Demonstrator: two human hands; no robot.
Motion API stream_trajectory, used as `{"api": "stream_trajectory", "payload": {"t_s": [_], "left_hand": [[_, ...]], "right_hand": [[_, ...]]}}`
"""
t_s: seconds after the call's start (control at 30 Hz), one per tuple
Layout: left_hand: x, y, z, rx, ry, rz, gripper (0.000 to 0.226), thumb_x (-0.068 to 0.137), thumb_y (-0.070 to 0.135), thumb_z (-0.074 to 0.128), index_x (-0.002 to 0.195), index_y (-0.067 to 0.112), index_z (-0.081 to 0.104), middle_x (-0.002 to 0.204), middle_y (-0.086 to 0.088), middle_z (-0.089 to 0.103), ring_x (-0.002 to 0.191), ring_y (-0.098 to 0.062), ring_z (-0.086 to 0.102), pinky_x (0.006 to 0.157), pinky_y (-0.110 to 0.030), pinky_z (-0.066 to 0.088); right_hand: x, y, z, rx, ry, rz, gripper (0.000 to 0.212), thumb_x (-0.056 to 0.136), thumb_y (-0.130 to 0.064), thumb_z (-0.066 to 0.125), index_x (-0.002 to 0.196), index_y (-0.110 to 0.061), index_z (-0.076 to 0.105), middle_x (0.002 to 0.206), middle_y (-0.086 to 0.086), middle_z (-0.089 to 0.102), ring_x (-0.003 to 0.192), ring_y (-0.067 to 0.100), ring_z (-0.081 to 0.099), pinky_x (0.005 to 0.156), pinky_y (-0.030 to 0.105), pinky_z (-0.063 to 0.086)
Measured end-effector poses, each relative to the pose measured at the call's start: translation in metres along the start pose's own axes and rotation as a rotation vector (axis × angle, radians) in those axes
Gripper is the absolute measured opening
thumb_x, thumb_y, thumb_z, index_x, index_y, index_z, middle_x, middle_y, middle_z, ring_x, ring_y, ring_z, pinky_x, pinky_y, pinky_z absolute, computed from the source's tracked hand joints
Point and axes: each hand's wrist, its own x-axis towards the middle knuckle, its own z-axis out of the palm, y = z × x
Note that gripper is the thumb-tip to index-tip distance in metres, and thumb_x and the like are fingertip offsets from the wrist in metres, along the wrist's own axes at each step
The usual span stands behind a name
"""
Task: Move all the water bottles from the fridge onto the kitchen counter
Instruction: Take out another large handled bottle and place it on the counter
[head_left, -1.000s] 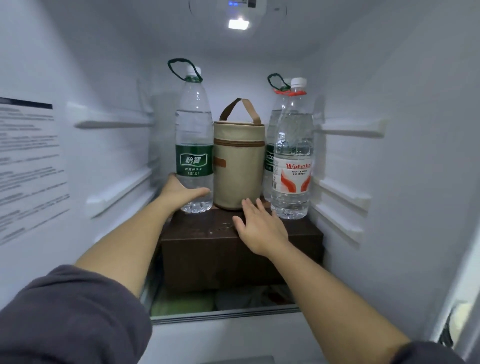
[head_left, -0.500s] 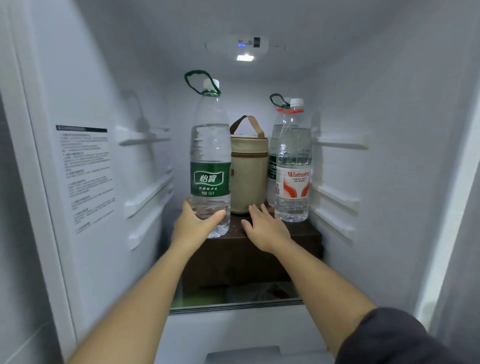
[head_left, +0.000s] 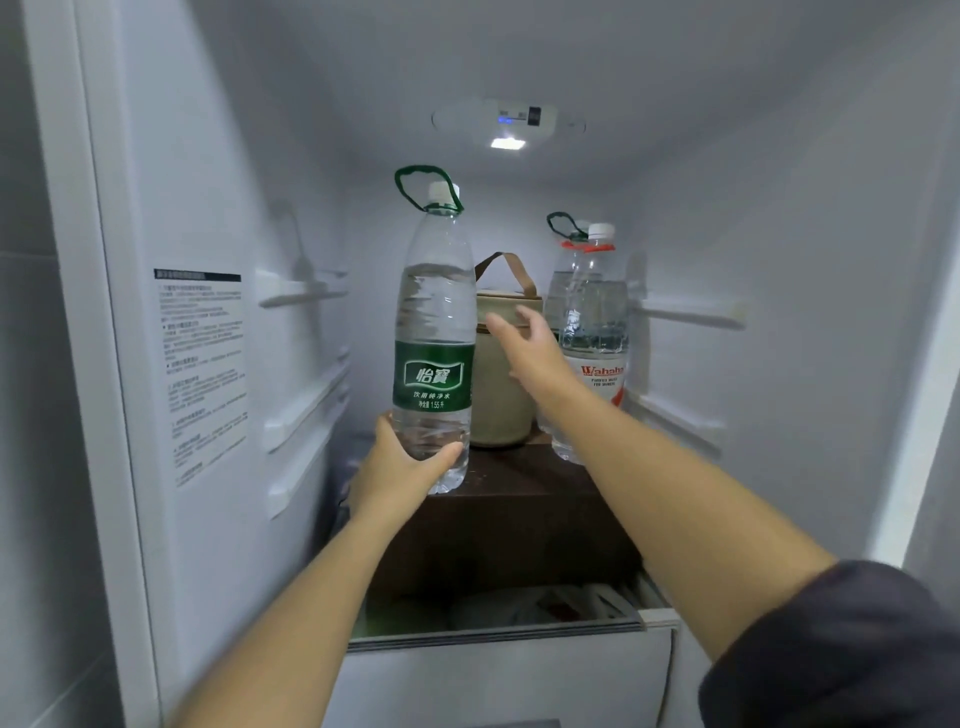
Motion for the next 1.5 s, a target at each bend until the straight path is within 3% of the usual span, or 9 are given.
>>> {"api": "stream_trajectory", "payload": {"t_s": [0.13,0.2,0.33,0.53,0.8,1.0,1.13,1.27,1.5], "left_hand": [[0.003,-0.003,0.001,-0.003,0.011,0.010,0.080,0.063,0.066,0.073,0.124,0.031,0.036,0.115,0.008,0.061,0.105,-0.022,0.061,0.089,-0.045,0.052],[0.004,-0.004,0.002,0.000,0.017,0.015,0.077,0.063,0.064,0.074,0.122,0.031,0.037,0.112,0.008,0.063,0.101,-0.021,0.063,0.085,-0.043,0.054],[0.002,-0.003,-0.001,-0.021,-0.018,0.038,0.079,0.063,0.063,0.075,0.124,0.031,0.036,0.115,0.007,0.061,0.105,-0.020,0.062,0.086,-0.042,0.053],[-0.002,0.003,-0.011,-0.085,-0.137,0.109,0.100,0.060,0.061,0.080,0.140,0.036,0.027,0.135,0.007,0.052,0.122,-0.021,0.052,0.094,-0.042,0.048],[-0.010,0.015,-0.016,-0.108,-0.211,0.218,0.100,0.053,0.066,0.080,0.136,0.044,0.028,0.133,0.009,0.054,0.120,-0.018,0.053,0.097,-0.045,0.050],[-0.015,0.016,-0.014,-0.154,-0.193,0.233,0.099,0.056,0.043,0.089,0.137,0.039,0.032,0.137,0.008,0.048,0.123,-0.016,0.049,0.099,-0.046,0.049],[-0.012,0.016,-0.008,-0.152,-0.156,0.122,0.110,0.049,0.049,0.090,0.139,0.031,0.031,0.134,0.001,0.053,0.119,-0.023,0.055,0.094,-0.042,0.052],[-0.017,0.020,-0.003,-0.240,-0.118,0.020,0.107,0.060,0.024,0.091,0.145,0.015,0.027,0.140,-0.011,0.048,0.124,-0.031,0.051,0.096,-0.042,0.048],[-0.046,0.018,-0.006,-0.515,-0.038,0.136,0.111,0.060,0.015,0.091,0.147,0.027,0.024,0.143,0.001,0.039,0.128,-0.017,0.043,0.102,-0.035,0.041]], "right_hand": [[0.031,-0.050,0.024,0.069,-0.072,0.016,0.102,0.085,-0.053,0.067,0.157,-0.019,0.003,0.157,0.011,0.030,0.141,0.033,0.034,0.111,0.055,0.035],[0.040,-0.058,0.037,0.068,-0.096,0.023,0.107,0.079,-0.050,0.075,0.156,-0.019,0.008,0.155,0.013,0.033,0.139,0.035,0.037,0.109,0.054,0.037],[0.039,-0.053,0.045,0.042,-0.083,-0.009,0.088,0.081,-0.044,0.075,0.148,-0.016,0.025,0.135,0.003,0.044,0.120,0.024,0.047,0.100,0.043,0.043],[0.014,-0.047,0.019,0.150,0.073,-0.014,0.072,0.082,-0.037,0.075,0.140,-0.023,0.034,0.128,0.004,0.051,0.105,0.019,0.054,0.073,0.030,0.046],[-0.009,-0.046,-0.037,0.072,0.097,-0.008,0.080,0.078,-0.046,0.076,0.143,-0.022,0.037,0.130,0.002,0.052,0.113,0.022,0.055,0.094,0.040,0.048],[-0.011,-0.070,-0.052,0.182,0.173,-0.007,0.020,0.085,-0.032,0.072,0.098,-0.019,0.065,0.106,0.002,0.071,0.102,0.021,0.067,0.100,0.050,0.047],[-0.015,-0.071,-0.052,0.226,0.206,0.033,0.017,0.080,-0.023,0.075,0.094,-0.018,0.067,0.106,0.006,0.073,0.101,0.023,0.069,0.099,0.052,0.048],[-0.024,-0.064,-0.056,0.311,0.231,-0.013,0.022,0.077,-0.019,0.076,0.097,-0.014,0.069,0.104,0.010,0.074,0.101,0.026,0.070,0.094,0.053,0.051],[-0.060,-0.080,-0.065,0.458,0.320,-0.204,0.007,0.078,-0.012,0.070,0.084,-0.010,0.065,0.083,0.009,0.073,0.083,0.024,0.069,0.089,0.054,0.055]]}}
